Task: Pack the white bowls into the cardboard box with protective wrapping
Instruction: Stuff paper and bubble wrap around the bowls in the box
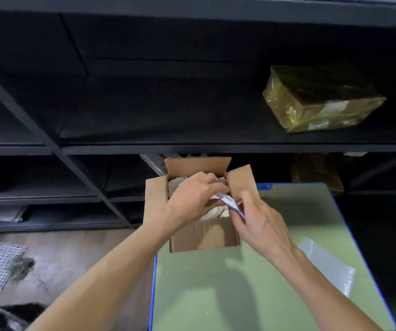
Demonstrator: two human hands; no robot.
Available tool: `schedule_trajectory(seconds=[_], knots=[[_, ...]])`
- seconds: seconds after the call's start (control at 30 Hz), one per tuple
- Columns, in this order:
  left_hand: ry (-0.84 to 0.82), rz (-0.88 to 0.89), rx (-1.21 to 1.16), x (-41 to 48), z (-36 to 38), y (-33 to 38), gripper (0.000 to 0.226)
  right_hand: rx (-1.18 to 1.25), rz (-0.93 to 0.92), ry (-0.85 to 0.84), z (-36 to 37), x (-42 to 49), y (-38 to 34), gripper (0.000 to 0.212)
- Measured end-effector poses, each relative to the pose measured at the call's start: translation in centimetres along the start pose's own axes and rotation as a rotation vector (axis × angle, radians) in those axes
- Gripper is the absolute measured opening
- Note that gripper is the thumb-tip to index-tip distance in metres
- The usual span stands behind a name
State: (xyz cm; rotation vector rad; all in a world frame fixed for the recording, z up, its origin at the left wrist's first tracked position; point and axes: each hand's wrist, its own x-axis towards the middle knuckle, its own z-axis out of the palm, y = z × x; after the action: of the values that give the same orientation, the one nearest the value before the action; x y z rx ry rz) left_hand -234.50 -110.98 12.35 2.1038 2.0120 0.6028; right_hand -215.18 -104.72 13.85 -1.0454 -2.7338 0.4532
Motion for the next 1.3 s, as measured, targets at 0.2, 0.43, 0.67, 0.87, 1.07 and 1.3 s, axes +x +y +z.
schedule_trajectory(seconds=[0.2, 0.43, 0.67, 0.87, 1.07, 1.3], knots=[[0.003, 0.027, -0.012, 4.5, 0.0, -1.8, 0.032, 0.015, 0.229, 0.106, 1.4, 2.4, -0.6, 0.020], [0.016, -0.008, 0.304, 5.9, 1.1, -2.2, 0.030, -0.230, 0.344, 0.204, 4.7, 3.7, -1.6, 0.030], [-0.008, 0.047, 0.235, 5.3, 2.0, -3.7, 0.033, -0.217, 0.319, 0.256, 6.8, 4.5, -2.4, 0.025], [-0.042, 0.065, 0.180, 5.2, 2.0, -3.9, 0.019, -0.211, 0.308, 0.286, 6.7, 4.4, -2.5, 0.023], [-0.084, 0.000, 0.156, 5.5, 2.4, -3.7, 0.026, -0.256, 0.264, 0.255, 6.3, 2.6, -2.2, 0.015], [-0.044, -0.036, 0.116, 5.5, 3.2, -3.6, 0.023, -0.231, 0.129, 0.250, 6.2, 0.2, -2.0, 0.018]])
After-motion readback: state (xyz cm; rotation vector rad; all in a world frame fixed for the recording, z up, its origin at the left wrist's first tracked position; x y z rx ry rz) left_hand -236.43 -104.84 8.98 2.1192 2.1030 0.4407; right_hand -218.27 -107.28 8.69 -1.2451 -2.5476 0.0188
